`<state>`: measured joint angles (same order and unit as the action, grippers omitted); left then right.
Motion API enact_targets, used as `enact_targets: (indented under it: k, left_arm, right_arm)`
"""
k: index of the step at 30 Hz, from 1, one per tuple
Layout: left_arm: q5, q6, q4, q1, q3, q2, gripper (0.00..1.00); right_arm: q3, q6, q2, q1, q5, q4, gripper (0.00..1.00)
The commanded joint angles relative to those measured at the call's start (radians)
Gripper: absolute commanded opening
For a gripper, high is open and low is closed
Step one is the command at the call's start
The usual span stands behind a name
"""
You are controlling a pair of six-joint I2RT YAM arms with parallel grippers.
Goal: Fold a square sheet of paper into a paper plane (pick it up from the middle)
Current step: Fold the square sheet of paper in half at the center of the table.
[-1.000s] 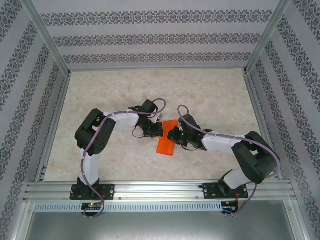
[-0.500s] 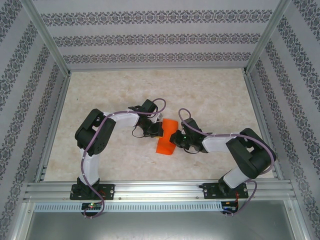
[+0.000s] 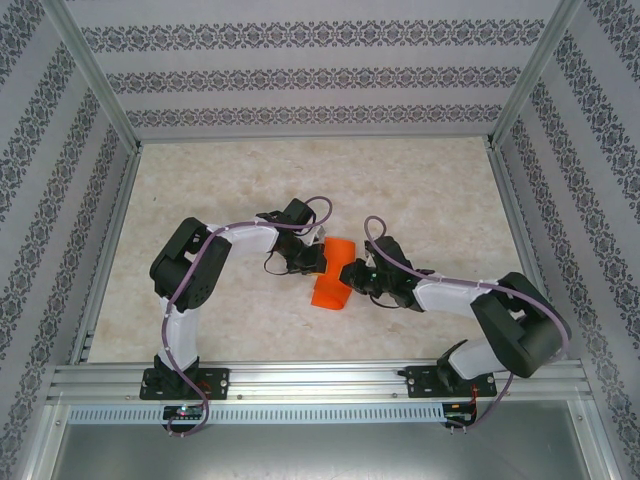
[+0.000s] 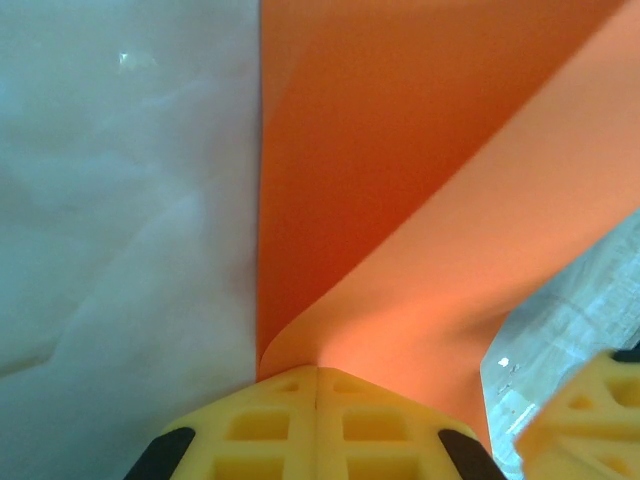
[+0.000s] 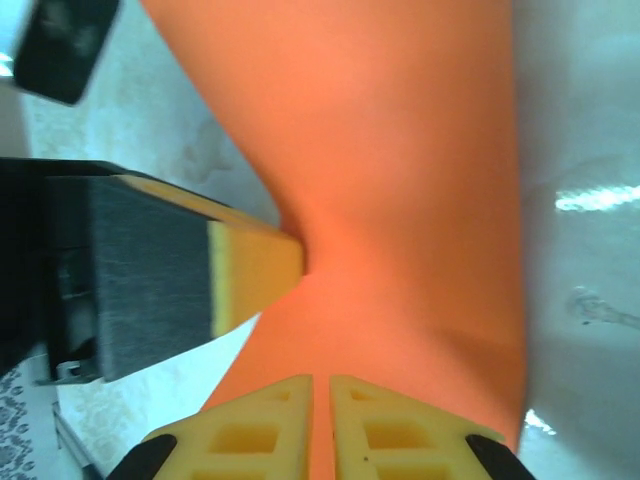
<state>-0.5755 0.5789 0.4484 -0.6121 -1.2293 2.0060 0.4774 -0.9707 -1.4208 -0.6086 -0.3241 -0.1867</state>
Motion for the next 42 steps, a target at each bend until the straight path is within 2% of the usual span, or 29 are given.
enact_targets:
  k: [1, 5, 12, 23, 36, 42]
  left_arm:
    - [0.062, -0.027, 0.062, -0.014, 0.005, 0.040, 0.00]
    - [0.059, -0.027, 0.062, -0.014, 0.000, 0.045, 0.00]
    - [0.058, -0.031, 0.065, -0.013, -0.002, 0.046, 0.00]
    - [0.058, -0.036, 0.075, -0.015, -0.008, 0.045, 0.00]
    - [0.057, -0.040, 0.076, -0.014, -0.009, 0.051, 0.00]
    - [0.057, -0.044, 0.083, -0.013, -0.012, 0.049, 0.00]
  right_arm:
    - [-0.026, 0.000, 0.021, -0.013, -0.009, -0.003, 0.14]
    - [-0.054, -0.021, -0.034, -0.028, -0.038, -0.058, 0.14]
    - [-0.093, -0.014, -0.115, -0.038, -0.015, -0.062, 0.13]
    - [-0.053, 0.002, 0.051, -0.050, -0.052, -0.012, 0.14]
    - [-0.129, -0.025, -0.061, -0.079, -0.046, -0.074, 0.14]
    - [-0.117, -0.032, 0.028, -0.089, -0.035, -0.036, 0.15]
